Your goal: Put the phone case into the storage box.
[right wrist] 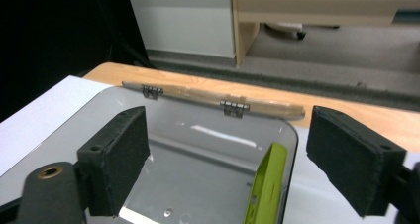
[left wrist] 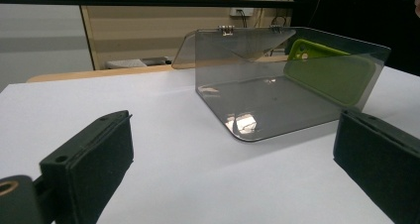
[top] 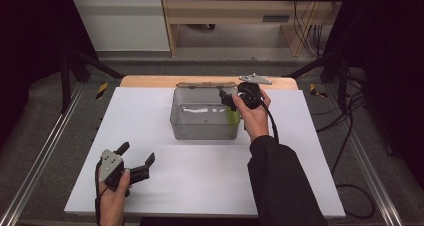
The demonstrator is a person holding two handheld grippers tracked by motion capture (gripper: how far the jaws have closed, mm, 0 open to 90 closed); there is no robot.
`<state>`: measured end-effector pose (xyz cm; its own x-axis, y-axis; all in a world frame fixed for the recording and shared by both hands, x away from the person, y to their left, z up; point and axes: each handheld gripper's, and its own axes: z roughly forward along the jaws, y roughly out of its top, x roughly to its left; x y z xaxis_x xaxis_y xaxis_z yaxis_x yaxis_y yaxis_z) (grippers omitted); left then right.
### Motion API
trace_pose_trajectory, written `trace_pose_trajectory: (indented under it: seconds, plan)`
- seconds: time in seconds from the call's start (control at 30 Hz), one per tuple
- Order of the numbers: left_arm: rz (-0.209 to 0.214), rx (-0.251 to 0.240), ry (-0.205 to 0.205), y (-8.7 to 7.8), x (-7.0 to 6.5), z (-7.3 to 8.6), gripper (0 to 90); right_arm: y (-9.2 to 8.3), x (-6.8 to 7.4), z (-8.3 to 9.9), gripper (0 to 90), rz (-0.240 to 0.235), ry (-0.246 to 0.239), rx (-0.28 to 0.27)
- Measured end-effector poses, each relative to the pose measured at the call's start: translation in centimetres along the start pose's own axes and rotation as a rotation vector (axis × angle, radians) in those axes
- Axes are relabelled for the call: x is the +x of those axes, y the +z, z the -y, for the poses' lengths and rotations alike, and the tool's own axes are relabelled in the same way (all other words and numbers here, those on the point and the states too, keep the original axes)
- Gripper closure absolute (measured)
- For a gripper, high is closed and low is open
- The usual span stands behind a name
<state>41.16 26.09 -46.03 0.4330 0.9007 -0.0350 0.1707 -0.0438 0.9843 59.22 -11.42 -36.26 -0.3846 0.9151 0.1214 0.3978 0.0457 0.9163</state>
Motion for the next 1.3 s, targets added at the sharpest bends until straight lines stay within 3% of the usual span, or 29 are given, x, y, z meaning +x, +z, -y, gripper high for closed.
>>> trace_pose_trajectory:
  seconds: [0.5, 1.3]
  plan:
    - [0.004, -0.003, 0.011, 0.0, 0.0, 0.0, 1.8, -0.5, 0.3, 0.0, 9.5, 0.068, -0.103, -0.069]
    - [0.009, -0.009, 0.015, -0.1, 0.0, 0.0, 1.7, -1.5, 0.0, -0.3, 9.5, 0.063, -0.116, -0.110]
